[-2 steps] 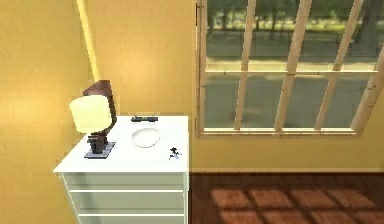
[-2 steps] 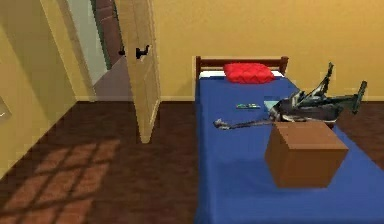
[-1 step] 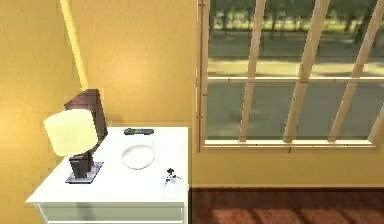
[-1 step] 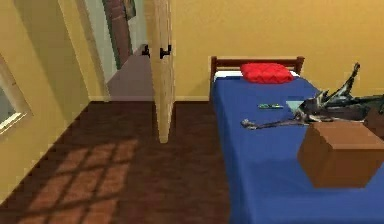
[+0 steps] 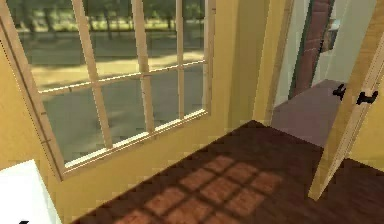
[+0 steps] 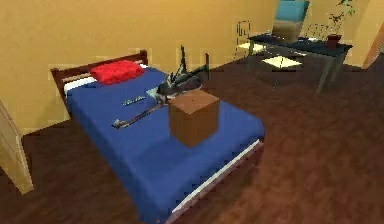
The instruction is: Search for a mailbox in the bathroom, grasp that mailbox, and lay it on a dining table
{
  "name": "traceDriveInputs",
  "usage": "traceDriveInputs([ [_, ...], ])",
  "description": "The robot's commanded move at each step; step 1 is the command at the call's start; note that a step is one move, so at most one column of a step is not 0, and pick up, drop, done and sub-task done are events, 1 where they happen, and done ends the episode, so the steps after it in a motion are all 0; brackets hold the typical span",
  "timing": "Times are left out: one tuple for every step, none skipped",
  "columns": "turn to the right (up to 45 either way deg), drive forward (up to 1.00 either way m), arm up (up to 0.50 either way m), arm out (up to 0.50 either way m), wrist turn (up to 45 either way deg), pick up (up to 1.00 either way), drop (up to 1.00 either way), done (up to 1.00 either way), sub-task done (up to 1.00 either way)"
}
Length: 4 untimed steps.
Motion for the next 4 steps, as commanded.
traceDriveInputs([
  [0.0, 0.6, 0.0, 0.0, 0.0, 0.0, 0.0, 0.0, 0.0],
  [30.0, 0.0, 0.0, 0.0, 0.0, 0.0, 0.0, 0.0, 0.0],
  [0.0, 1.0, 0.0, 0.0, 0.0, 0.0, 0.0, 0.0, 0.0],
  [9.0, 0.0, 0.0, 0.0, 0.0, 0.0, 0.0, 0.0, 0.0],
])
